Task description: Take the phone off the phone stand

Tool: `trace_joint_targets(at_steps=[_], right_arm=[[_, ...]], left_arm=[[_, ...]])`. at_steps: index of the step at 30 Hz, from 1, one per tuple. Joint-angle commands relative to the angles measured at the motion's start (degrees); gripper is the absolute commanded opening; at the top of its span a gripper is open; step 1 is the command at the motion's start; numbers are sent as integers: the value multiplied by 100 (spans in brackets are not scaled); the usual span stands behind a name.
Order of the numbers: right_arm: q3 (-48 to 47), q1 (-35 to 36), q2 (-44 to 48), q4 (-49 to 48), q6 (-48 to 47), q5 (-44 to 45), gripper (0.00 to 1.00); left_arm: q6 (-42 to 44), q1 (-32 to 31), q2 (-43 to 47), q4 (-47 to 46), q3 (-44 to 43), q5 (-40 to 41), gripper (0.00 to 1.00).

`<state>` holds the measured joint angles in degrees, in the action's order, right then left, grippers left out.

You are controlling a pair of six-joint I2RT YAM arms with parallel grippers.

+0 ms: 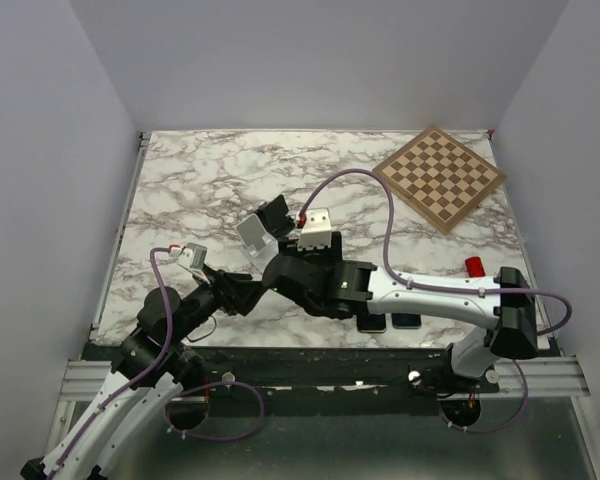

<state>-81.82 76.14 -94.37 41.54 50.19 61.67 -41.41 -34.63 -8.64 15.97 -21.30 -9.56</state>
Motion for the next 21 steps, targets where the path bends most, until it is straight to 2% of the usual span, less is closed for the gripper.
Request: trace_joint_targets(at_steps=[1,5,8,11,13,21], right_arm=[[649,-236,789,-1781,-1948,-1092,1],[1020,-290,1330,-2508,-3233,-2202,1],[1175,-376,1551,-2753,-3647,-2903,1],[1275,-652,1623,-2879,-3602,-3599,1],[1360,-789,1630,-2965,-3499,-3851,1],[1639,-1221,1759,-3333,-3167,-4564,1]], left_arm=[[-32,0,-304,-91,-58,-349,79],[-85,1,-484,-558,74,-651,79],[-72,0,-766,-1068,140,-908,70],[32,-8,-1281,-1727,70,-1350,62],[187,-32,-1661,-1745,-87,-1371,61],[766,-620,-1953,-1623,-234,-520,60]])
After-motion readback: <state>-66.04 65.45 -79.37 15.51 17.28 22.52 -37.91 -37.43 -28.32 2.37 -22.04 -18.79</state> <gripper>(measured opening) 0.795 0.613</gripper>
